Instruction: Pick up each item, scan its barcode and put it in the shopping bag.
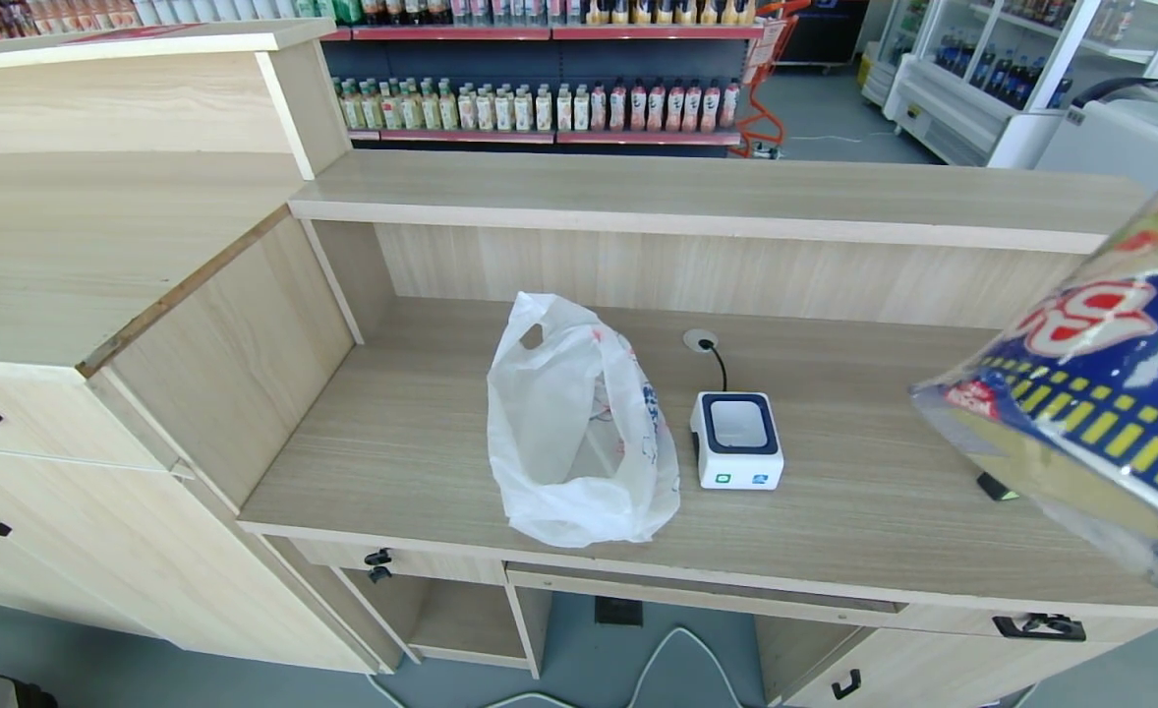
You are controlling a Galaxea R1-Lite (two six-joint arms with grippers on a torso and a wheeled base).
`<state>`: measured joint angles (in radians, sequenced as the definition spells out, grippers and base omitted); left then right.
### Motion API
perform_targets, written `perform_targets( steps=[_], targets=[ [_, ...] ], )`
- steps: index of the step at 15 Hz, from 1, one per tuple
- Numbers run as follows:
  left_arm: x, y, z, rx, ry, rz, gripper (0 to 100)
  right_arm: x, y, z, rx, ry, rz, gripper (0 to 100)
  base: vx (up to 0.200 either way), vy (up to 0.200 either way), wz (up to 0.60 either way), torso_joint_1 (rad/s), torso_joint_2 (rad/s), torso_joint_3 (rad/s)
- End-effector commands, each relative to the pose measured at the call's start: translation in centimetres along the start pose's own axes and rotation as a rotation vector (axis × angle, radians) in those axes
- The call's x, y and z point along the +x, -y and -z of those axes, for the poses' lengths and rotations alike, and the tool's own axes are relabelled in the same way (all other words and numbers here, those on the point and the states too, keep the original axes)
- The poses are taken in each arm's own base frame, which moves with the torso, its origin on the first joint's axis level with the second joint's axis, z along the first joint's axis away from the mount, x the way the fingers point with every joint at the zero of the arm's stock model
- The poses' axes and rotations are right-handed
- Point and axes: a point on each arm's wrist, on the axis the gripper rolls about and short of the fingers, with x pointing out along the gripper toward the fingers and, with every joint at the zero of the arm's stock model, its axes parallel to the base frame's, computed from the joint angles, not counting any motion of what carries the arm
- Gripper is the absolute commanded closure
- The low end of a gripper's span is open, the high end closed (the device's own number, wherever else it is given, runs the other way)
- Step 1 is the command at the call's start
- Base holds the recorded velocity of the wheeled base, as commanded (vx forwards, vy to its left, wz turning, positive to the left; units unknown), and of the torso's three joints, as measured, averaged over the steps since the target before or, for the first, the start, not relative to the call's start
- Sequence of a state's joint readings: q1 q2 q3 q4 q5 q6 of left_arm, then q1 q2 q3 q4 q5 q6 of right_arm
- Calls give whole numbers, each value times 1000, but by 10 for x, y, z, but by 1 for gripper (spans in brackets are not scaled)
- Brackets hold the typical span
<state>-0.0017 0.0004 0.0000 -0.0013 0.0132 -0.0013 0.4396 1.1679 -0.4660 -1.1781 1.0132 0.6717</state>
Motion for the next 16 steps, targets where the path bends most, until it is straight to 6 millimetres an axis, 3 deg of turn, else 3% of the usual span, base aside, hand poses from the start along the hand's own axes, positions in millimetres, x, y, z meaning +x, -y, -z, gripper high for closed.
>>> perform_targets(
  steps=[1,7,12,16],
  targets=[
    [0,0,0,0,-1,-1,0,-4,17,12,-10,-52,-6,100,0,0,0,0,0,0],
    [0,0,0,0,1,-1,0,-1,32,15,-82,-87,-89,100,0,0,0,0,0,0],
    [0,0,0,0,-1,-1,0,11,22,4,-125,-163,-270,100,0,0,0,0,0,0],
    [0,0,0,0,1,-1,0,15,30,5,-146,-203,-330,100,0,0,0,0,0,0]
  ],
)
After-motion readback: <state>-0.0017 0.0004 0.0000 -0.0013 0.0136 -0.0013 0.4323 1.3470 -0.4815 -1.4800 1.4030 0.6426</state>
